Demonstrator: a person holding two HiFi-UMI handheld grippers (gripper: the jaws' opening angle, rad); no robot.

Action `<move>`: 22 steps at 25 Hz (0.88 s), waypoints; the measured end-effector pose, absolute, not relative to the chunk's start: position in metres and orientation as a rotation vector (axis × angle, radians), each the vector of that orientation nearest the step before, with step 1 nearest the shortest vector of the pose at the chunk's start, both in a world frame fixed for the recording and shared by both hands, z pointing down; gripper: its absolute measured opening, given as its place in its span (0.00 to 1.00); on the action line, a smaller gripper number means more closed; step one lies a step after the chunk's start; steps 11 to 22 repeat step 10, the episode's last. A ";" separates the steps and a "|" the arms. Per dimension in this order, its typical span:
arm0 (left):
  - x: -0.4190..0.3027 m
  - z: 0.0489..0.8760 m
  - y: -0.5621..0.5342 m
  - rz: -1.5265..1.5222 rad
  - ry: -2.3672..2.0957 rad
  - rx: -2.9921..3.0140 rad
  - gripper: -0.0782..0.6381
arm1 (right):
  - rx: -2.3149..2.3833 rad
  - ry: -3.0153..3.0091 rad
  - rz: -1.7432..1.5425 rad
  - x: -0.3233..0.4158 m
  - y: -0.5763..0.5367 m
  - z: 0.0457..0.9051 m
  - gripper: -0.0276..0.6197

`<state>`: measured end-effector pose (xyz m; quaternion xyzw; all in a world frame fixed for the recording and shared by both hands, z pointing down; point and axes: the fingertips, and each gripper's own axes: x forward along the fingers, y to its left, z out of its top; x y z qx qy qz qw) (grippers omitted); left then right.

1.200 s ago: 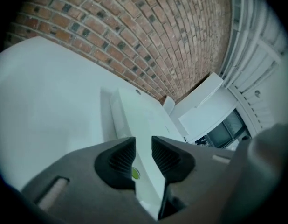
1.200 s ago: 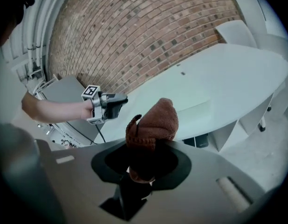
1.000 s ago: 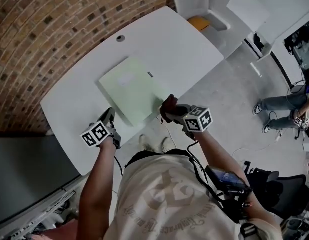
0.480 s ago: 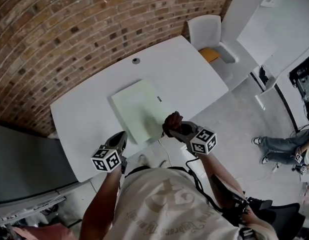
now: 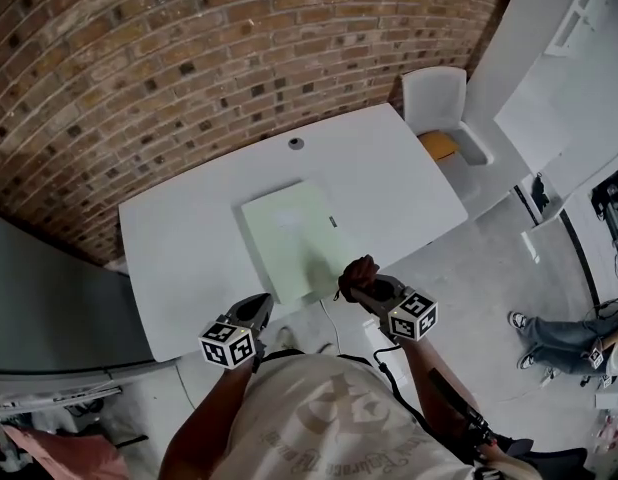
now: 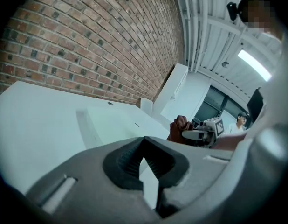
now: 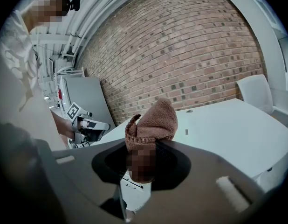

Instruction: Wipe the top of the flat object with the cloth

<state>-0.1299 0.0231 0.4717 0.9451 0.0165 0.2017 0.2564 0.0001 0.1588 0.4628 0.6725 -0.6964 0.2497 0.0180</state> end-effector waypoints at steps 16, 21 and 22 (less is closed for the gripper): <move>-0.120 0.480 0.065 0.616 0.082 2.572 0.11 | 2.075 -2.192 0.784 0.002 0.180 0.468 0.21; -0.120 0.480 0.065 0.616 0.082 2.572 0.11 | 2.075 -2.192 0.784 0.002 0.180 0.468 0.21; -0.120 0.480 0.065 0.616 0.082 2.572 0.11 | 2.075 -2.192 0.784 0.002 0.180 0.468 0.21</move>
